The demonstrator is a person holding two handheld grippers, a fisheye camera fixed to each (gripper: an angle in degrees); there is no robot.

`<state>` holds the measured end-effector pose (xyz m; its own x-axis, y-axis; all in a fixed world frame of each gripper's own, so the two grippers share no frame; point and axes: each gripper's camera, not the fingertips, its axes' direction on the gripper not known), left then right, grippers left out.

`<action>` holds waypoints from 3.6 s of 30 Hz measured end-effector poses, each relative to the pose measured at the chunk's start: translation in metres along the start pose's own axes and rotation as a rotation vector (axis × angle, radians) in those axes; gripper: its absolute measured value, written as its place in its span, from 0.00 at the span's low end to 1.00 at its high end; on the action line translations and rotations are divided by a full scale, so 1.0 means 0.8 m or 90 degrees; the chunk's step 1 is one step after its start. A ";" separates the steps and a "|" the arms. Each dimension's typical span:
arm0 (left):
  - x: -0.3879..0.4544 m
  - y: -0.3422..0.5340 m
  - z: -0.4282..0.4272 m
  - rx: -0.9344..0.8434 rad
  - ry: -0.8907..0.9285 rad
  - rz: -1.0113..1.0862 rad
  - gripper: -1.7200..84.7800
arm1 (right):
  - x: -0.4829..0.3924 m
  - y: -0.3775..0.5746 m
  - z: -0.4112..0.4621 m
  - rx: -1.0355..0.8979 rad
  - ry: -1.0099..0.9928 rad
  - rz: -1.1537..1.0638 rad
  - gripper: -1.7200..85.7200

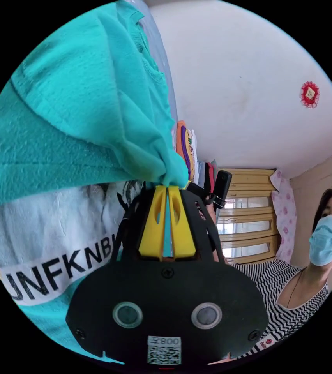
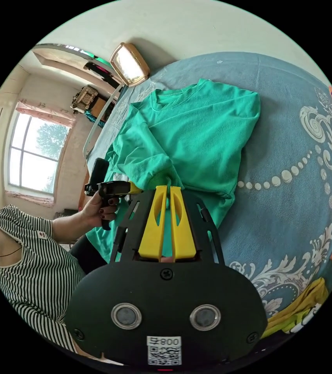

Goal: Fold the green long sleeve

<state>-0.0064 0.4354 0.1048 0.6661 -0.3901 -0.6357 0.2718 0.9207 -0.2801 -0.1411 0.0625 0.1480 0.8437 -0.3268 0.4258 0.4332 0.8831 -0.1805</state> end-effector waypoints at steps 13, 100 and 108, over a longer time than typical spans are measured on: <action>0.021 0.022 -0.019 -0.020 0.055 -0.065 0.03 | -0.025 -0.011 -0.046 -0.096 0.179 0.024 0.02; 0.231 0.571 -0.723 0.229 -0.267 -0.121 0.07 | -0.189 0.674 -0.056 0.129 -0.017 0.362 0.02; 0.178 0.634 -0.759 0.193 -0.196 -0.166 0.11 | -0.227 0.765 -0.060 0.158 -0.061 0.396 0.02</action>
<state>-0.1956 0.8385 -0.5648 0.7107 -0.6274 -0.3182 0.6153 0.7737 -0.1510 -0.0143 0.6462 -0.0825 0.8757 0.2889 0.3870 -0.2199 0.9520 -0.2131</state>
